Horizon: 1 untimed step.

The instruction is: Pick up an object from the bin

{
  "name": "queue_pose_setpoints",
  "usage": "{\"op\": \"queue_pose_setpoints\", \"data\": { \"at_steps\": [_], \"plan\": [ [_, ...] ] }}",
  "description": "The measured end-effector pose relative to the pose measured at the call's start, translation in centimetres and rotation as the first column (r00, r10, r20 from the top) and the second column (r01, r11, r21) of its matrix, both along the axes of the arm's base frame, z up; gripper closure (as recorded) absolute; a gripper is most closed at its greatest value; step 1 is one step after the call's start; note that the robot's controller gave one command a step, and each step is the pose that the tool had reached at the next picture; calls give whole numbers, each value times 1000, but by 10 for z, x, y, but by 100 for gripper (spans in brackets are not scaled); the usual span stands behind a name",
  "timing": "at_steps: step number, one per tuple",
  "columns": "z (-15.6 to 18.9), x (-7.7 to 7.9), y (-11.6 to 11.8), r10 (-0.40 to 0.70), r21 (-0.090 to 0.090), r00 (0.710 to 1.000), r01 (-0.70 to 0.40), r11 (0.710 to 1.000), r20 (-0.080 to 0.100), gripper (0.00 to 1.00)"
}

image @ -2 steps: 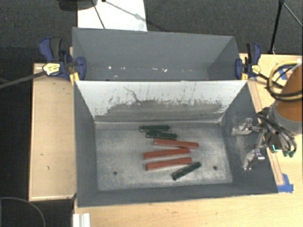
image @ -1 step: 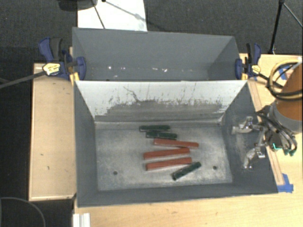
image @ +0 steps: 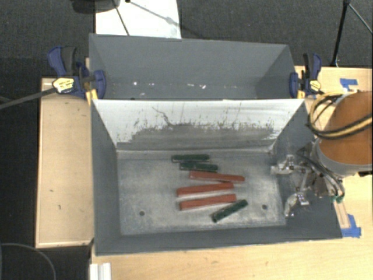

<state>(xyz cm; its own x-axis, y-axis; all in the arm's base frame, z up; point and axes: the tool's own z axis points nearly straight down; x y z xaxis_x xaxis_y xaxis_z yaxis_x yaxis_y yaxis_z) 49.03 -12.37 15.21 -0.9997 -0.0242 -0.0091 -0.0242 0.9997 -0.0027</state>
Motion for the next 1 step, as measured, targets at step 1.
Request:
{"op": "queue_pose_setpoints", "data": {
  "at_steps": [1],
  "plan": [
    [-46,48,9,3,2,1000,-3,1000,-4,0]
  ]
}}
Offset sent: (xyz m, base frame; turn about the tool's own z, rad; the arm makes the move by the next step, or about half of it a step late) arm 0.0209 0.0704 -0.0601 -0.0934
